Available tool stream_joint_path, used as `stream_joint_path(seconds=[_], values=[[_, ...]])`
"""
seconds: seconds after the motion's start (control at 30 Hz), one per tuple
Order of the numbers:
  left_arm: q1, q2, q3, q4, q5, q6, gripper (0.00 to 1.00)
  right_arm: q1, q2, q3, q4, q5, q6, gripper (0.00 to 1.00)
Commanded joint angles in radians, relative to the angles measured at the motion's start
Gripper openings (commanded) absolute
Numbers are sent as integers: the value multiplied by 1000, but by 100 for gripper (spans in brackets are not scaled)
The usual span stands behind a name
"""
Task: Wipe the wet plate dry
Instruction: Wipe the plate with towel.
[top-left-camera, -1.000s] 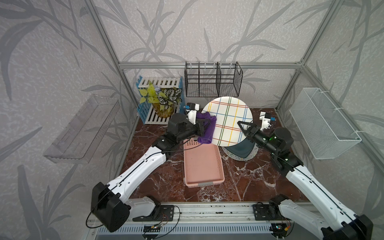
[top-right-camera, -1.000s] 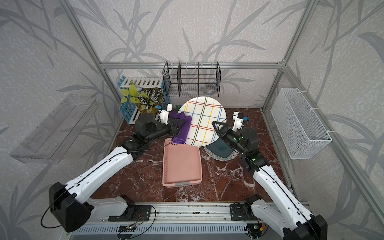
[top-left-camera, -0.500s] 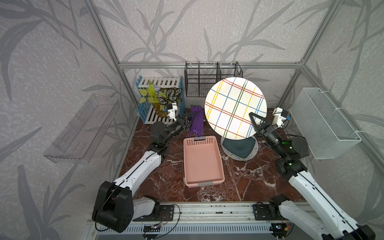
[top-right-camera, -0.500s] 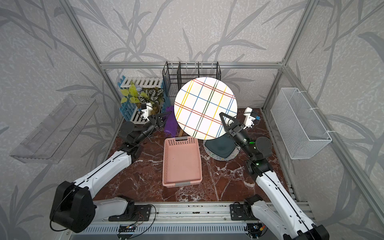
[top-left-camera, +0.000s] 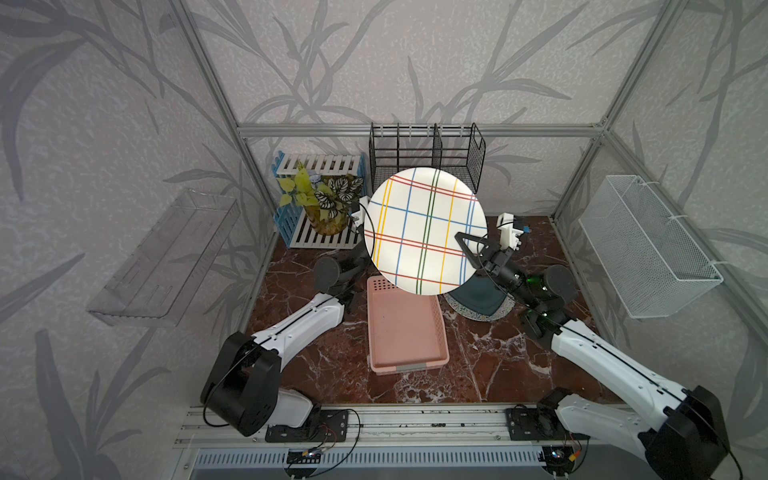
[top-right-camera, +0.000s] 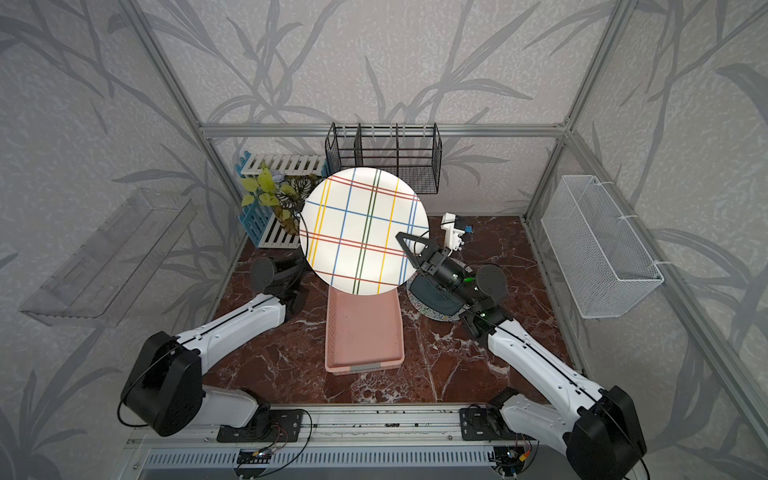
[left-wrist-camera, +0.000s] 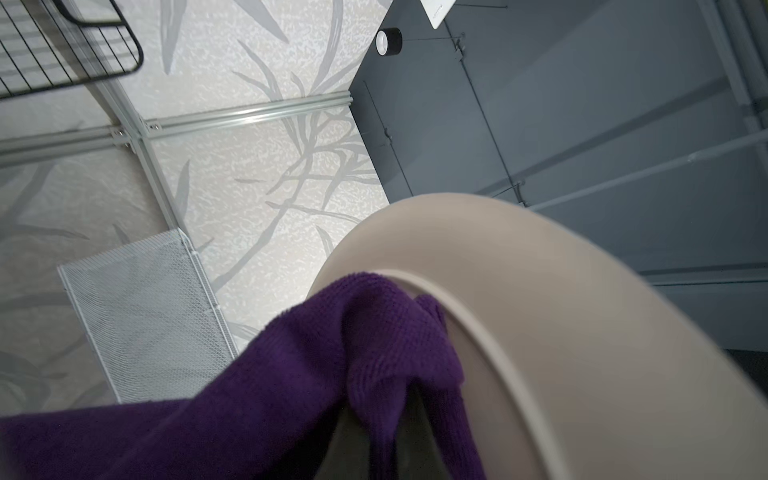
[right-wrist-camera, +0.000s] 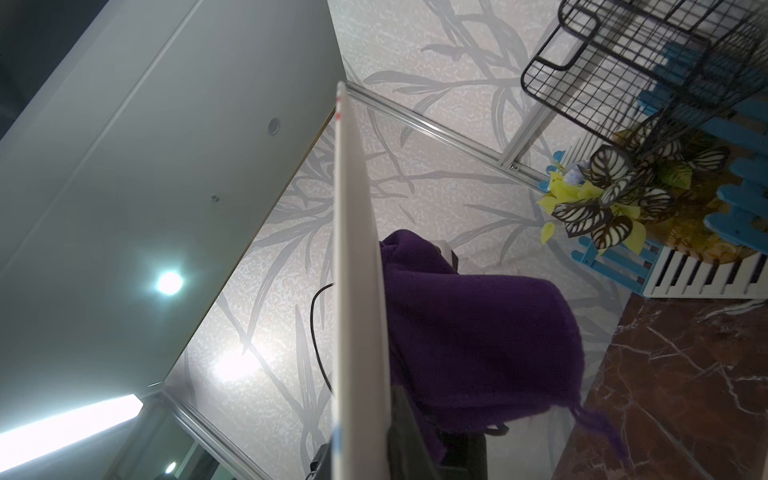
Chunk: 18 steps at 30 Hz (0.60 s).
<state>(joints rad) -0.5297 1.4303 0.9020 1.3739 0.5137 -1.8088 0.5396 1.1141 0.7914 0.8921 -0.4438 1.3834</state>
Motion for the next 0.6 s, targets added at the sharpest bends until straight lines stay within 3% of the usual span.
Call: stream_joint_path(seconds=[0.0,0.27,0.4,0.57], values=[[-81,13,75,184,-15,-22,0,-27,23,83,34,76,-37,0],[-71,7,109,231,-69,-26,0,-155,40,99,84,98,70,0],[-25,48,175,246,-85,-69,0,-116,-7,59,76,37,36,0],[-35,143,315,255,-92,-98,0,-3,-41,-8,62,87,-11,0]])
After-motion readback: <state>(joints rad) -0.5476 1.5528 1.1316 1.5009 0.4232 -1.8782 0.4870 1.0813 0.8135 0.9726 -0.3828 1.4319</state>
